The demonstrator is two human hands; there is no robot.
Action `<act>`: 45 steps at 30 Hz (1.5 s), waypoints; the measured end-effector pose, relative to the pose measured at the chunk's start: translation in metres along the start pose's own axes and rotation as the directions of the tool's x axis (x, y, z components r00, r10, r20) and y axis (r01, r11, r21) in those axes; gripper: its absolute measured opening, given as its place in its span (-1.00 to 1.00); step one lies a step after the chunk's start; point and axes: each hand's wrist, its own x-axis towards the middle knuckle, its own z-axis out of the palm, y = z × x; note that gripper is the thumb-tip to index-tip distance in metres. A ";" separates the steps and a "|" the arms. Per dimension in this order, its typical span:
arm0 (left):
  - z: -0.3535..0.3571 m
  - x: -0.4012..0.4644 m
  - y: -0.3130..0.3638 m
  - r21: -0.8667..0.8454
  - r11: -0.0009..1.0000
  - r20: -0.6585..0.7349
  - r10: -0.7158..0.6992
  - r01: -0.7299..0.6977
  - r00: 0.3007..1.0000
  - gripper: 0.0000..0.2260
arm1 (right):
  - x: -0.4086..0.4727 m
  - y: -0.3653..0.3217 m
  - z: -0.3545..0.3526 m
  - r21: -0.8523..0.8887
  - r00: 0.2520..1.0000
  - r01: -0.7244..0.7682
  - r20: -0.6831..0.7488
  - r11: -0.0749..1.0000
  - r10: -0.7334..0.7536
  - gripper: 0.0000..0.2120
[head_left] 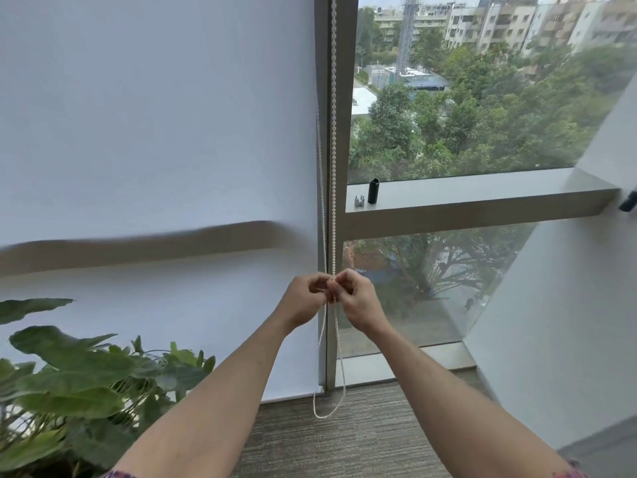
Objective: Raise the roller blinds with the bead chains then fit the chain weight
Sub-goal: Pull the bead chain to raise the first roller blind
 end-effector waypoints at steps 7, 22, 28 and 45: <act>-0.011 0.029 0.041 0.160 0.978 -0.425 0.190 -0.134 0.885 -0.80 | -0.001 -0.008 -0.002 0.105 1.000 -0.025 0.011 0.994 0.024 -0.88; -0.032 0.128 0.112 0.270 0.959 -0.326 0.177 -0.088 0.929 -0.51 | 0.006 -0.014 -0.026 0.036 0.999 -0.043 -0.009 0.998 0.044 -0.90; -0.032 0.140 0.118 0.176 0.977 -0.206 0.155 -0.120 0.966 -0.60 | 0.007 -0.014 -0.033 0.039 0.998 -0.055 0.017 0.998 0.054 -0.91; -0.020 0.083 0.091 -0.024 0.956 -0.329 0.267 -0.291 0.906 -0.88 | 0.052 -0.026 -0.025 -0.003 0.977 -0.051 -0.206 0.999 0.049 -0.54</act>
